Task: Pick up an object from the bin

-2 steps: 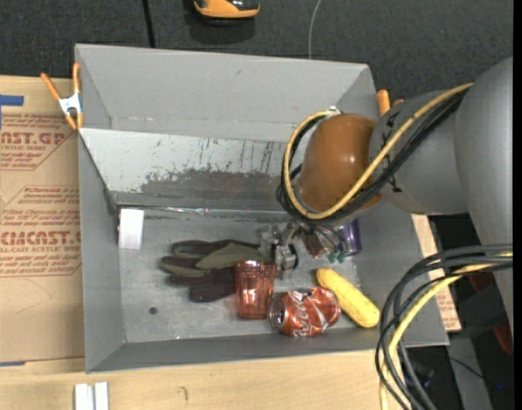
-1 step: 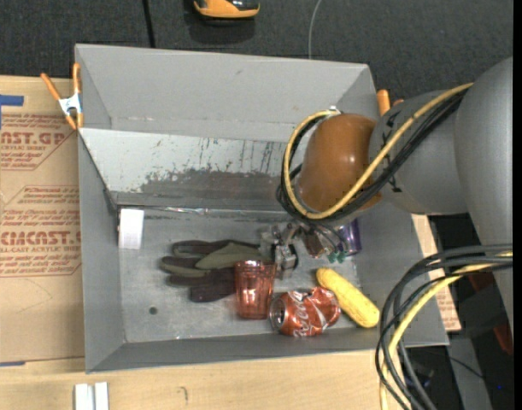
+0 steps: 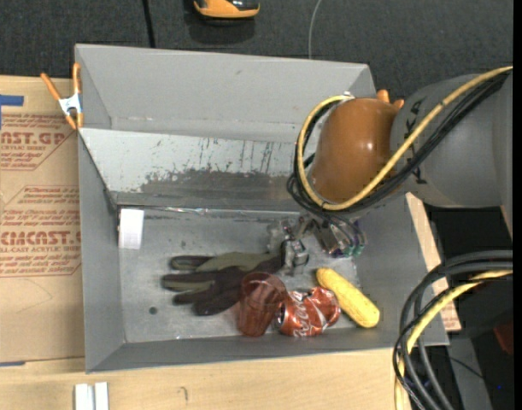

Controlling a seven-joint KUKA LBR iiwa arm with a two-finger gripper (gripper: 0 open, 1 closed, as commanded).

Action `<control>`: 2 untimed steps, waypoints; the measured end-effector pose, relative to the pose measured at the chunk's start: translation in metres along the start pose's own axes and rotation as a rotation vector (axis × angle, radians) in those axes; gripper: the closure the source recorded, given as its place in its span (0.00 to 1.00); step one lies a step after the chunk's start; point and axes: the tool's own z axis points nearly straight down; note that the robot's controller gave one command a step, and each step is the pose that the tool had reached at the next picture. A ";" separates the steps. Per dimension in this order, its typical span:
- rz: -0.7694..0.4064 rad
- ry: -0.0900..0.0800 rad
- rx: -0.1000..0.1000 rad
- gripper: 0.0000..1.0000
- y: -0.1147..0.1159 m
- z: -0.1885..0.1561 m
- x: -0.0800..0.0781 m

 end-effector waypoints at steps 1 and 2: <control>-0.011 -0.007 0.001 1.00 0.030 -0.045 -0.004; -0.011 -0.007 0.001 1.00 0.030 -0.045 -0.004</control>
Offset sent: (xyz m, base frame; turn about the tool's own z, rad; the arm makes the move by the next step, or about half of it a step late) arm 0.0000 0.0000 0.0000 0.0000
